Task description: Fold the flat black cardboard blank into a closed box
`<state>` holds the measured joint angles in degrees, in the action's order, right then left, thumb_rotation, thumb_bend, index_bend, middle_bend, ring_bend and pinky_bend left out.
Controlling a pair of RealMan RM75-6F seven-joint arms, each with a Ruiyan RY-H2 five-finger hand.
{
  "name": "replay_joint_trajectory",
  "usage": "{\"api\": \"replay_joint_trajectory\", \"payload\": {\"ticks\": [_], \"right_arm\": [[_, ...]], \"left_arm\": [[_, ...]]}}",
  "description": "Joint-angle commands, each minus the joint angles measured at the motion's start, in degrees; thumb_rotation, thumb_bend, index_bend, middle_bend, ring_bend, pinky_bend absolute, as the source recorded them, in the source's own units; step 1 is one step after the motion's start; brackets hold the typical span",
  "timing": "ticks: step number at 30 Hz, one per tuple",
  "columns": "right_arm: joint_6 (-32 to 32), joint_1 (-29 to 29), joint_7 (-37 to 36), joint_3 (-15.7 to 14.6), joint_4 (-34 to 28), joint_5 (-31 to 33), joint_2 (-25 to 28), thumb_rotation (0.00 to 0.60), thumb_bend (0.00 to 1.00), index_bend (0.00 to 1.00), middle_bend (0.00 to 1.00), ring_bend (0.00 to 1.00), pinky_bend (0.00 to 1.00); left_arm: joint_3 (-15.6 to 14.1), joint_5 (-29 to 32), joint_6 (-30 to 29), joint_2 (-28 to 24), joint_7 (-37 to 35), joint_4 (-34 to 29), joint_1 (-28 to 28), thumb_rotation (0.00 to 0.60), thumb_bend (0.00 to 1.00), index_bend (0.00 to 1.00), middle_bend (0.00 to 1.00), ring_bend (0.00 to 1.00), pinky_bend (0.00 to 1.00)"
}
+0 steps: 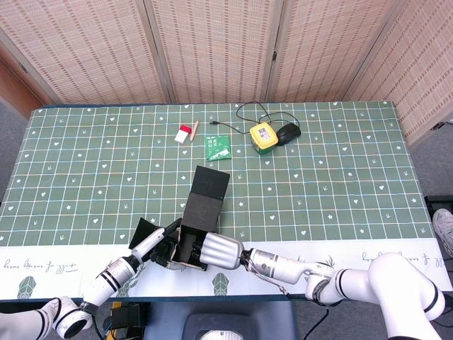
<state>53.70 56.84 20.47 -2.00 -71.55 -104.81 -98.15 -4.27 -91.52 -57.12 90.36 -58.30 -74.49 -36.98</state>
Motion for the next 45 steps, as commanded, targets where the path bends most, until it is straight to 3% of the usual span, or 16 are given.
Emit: {"api": "replay_joint_trajectory", "payload": {"ticks": [1, 9, 15, 25, 27, 37, 40, 45], "right_arm": [[-1.8, 0.9, 0.9, 0.7, -1.4, 0.9, 1.0, 0.600, 0.41, 0.42, 0.43, 0.76, 0.90], [-4.6, 2.6, 0.3, 1.7, -3.0, 2.1, 1.9, 0.600, 0.41, 0.65, 0.65, 0.79, 0.92], [-4.9, 3.2, -0.1, 1.7, -3.1, 2.1, 2.2, 0.600, 0.41, 0.69, 0.70, 0.80, 0.93], [-4.6, 3.3, -1.4, 1.4, -3.1, 2.2, 2.8, 0.600, 0.39, 0.69, 0.67, 0.80, 0.93], [-4.6, 3.2, -1.1, 1.3, -3.2, 2.5, 3.1, 0.600, 0.39, 0.65, 0.62, 0.79, 0.93], [-3.0, 1.5, 0.8, 1.5, -3.0, 3.6, 3.9, 0.600, 0.39, 0.05, 0.20, 0.73, 0.93], [-2.6, 0.8, 1.9, 1.9, -3.1, 4.5, 4.1, 0.600, 0.39, 0.00, 0.12, 0.71, 0.93], [-0.3, -1.4, 2.1, 2.6, -5.2, 6.4, 5.1, 0.600, 0.39, 0.00, 0.08, 0.69, 0.93]], "left_arm": [[0.1, 0.1, 0.0, -0.1, 0.0, -0.2, 0.0, 0.600, 0.04, 0.02, 0.13, 0.66, 0.80], [0.3, 0.7, 0.3, -0.3, 0.0, -0.6, -0.1, 0.600, 0.04, 0.03, 0.13, 0.66, 0.80], [0.5, 1.1, 0.5, -0.3, -0.1, -0.6, -0.2, 0.600, 0.04, 0.03, 0.13, 0.66, 0.80], [1.3, 2.0, 1.5, -0.2, 0.6, -1.0, -0.6, 0.600, 0.04, 0.03, 0.13, 0.66, 0.80], [1.4, 2.3, 1.7, -0.2, 1.0, -1.1, -0.6, 0.600, 0.04, 0.03, 0.13, 0.66, 0.80], [3.2, 5.3, 2.8, 0.5, 4.8, -2.0, -0.4, 0.600, 0.04, 0.03, 0.13, 0.66, 0.80], [4.1, 6.8, 2.9, 1.1, 6.8, -2.3, 0.0, 0.600, 0.04, 0.04, 0.13, 0.66, 0.80], [5.6, 9.7, 2.3, 1.8, 11.1, -2.8, 1.0, 0.600, 0.04, 0.05, 0.13, 0.66, 0.80]]}}
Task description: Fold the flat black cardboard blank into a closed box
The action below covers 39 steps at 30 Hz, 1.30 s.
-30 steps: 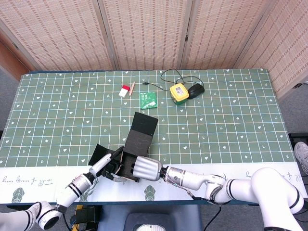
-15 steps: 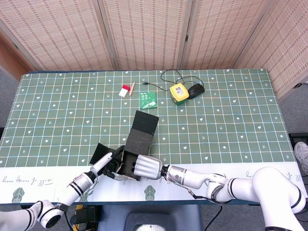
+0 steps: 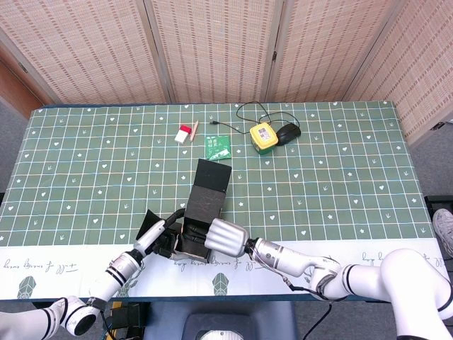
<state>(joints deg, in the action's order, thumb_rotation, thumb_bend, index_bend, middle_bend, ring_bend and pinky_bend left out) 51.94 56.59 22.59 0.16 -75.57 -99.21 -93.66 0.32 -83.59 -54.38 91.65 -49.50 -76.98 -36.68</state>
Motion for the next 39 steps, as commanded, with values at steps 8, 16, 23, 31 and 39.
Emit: {"api": "replay_joint_trajectory", "payload": {"ticks": [8, 16, 23, 31, 39], "right_arm": [[8.4, -8.3, -3.2, 1.6, -8.8, 6.8, 4.0, 0.600, 0.39, 0.00, 0.10, 0.68, 0.92], [9.5, -15.9, -5.3, 0.2, -22.9, 18.1, 8.3, 0.600, 0.37, 0.00, 0.17, 0.68, 0.92], [6.7, -19.8, -9.4, -1.2, -30.5, 28.5, 10.6, 0.600, 0.32, 0.00, 0.17, 0.68, 0.92], [1.7, -19.6, -14.6, 2.1, -29.4, 38.8, 5.8, 0.600, 0.17, 0.00, 0.00, 0.65, 0.92], [0.7, -18.3, -16.6, 7.0, -25.6, 44.7, -1.6, 0.600, 0.09, 0.00, 0.00, 0.62, 0.92]], "left_arm": [[5.4, 10.7, -3.3, 2.0, 14.2, -3.8, 3.6, 0.600, 0.04, 0.07, 0.13, 0.66, 0.81], [6.5, 13.8, -2.7, -0.7, 20.3, -9.4, 4.7, 0.600, 0.04, 0.01, 0.11, 0.65, 0.80], [6.6, 14.1, -4.6, -4.6, 25.4, -14.2, 6.4, 0.600, 0.04, 0.00, 0.06, 0.63, 0.79], [8.4, 14.2, -7.8, -7.2, 26.4, -17.0, 8.5, 0.600, 0.04, 0.00, 0.06, 0.63, 0.79], [9.3, 13.5, -8.9, -9.2, 25.8, -18.9, 9.8, 0.600, 0.04, 0.00, 0.06, 0.63, 0.79]]}}
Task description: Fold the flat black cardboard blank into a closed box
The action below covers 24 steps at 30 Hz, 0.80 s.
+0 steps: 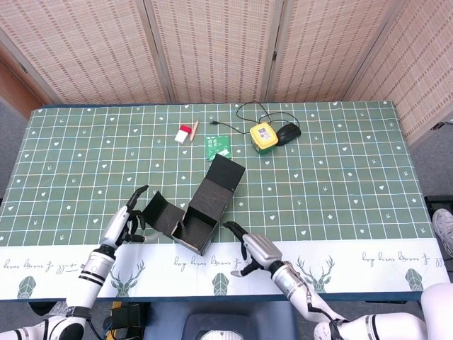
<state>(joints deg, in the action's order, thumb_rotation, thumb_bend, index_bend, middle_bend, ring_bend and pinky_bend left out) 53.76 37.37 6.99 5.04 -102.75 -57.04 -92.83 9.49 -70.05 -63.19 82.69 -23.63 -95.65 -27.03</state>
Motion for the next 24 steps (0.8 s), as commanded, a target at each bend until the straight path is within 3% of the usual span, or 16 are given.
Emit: {"api": "replay_joint_trajectory", "payload": {"ticks": [1, 15, 24], "right_arm": [[-1.6, 1.3, -0.9, 2.6, 2.0, 3.4, -3.0, 0.600, 0.09, 0.00, 0.00, 0.62, 0.92], [-4.3, 9.8, 5.2, 10.4, 11.6, 13.3, -8.1, 0.600, 0.09, 0.00, 0.00, 0.62, 0.92], [-4.9, 8.6, 0.8, 9.7, 15.1, 13.1, -10.8, 0.600, 0.09, 0.00, 0.00, 0.62, 0.92]], "left_arm": [[0.2, -0.1, -0.1, -0.4, -0.2, -0.4, 0.3, 0.600, 0.04, 0.00, 0.06, 0.63, 0.79], [0.7, -1.4, -0.8, -3.2, -1.8, -1.5, 2.0, 0.600, 0.04, 0.00, 0.06, 0.63, 0.79], [0.8, -2.3, -0.2, -4.1, -4.6, -1.1, 2.6, 0.600, 0.04, 0.00, 0.06, 0.63, 0.79]]}}
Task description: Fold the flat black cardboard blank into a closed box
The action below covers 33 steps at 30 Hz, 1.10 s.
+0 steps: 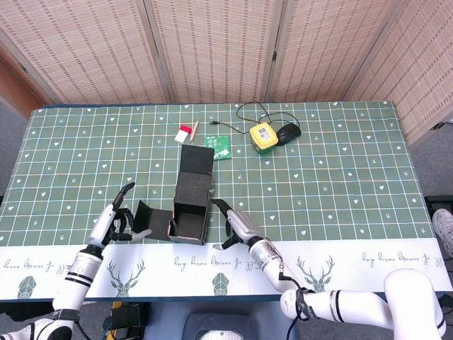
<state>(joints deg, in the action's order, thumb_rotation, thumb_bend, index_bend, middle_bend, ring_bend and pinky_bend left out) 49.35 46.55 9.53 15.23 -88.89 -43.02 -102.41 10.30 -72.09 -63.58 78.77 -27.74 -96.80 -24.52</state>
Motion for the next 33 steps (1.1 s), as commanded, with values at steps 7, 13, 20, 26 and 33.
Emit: {"api": "replay_joint_trajectory", "payload": {"ticks": [7, 13, 20, 26, 33], "right_arm": [[0.2, -0.7, -4.5, -0.1, 5.8, -3.8, -6.3, 0.600, 0.09, 0.00, 0.00, 0.62, 0.92], [0.7, 0.2, -5.3, 1.1, 11.2, -4.9, -11.4, 0.600, 0.10, 0.00, 0.00, 0.62, 0.92], [4.1, 0.7, -6.9, 2.9, 18.0, -8.6, -17.1, 0.600, 0.22, 0.01, 0.12, 0.63, 0.92], [5.5, 0.4, -9.6, 3.8, 22.3, -12.2, -19.9, 0.600, 0.29, 0.22, 0.29, 0.69, 0.96], [7.1, -3.4, -14.1, 3.9, 17.5, -15.2, -16.8, 0.600, 0.32, 0.36, 0.38, 0.72, 0.96]], "left_arm": [[0.1, -1.3, 0.2, -0.6, -1.6, 0.0, 0.3, 0.600, 0.04, 0.00, 0.06, 0.63, 0.79], [0.2, -1.9, -0.2, -1.3, -2.4, -0.1, 0.7, 0.600, 0.04, 0.00, 0.06, 0.63, 0.79], [0.2, -2.9, -1.2, -1.8, -4.3, 0.1, 1.5, 0.600, 0.04, 0.00, 0.06, 0.63, 0.79], [0.2, -3.7, -2.0, -2.0, -5.1, 1.2, 1.9, 0.600, 0.04, 0.00, 0.06, 0.63, 0.79], [0.4, -5.3, -4.6, -1.7, -4.8, 3.8, 2.5, 0.600, 0.04, 0.00, 0.06, 0.63, 0.79]]}}
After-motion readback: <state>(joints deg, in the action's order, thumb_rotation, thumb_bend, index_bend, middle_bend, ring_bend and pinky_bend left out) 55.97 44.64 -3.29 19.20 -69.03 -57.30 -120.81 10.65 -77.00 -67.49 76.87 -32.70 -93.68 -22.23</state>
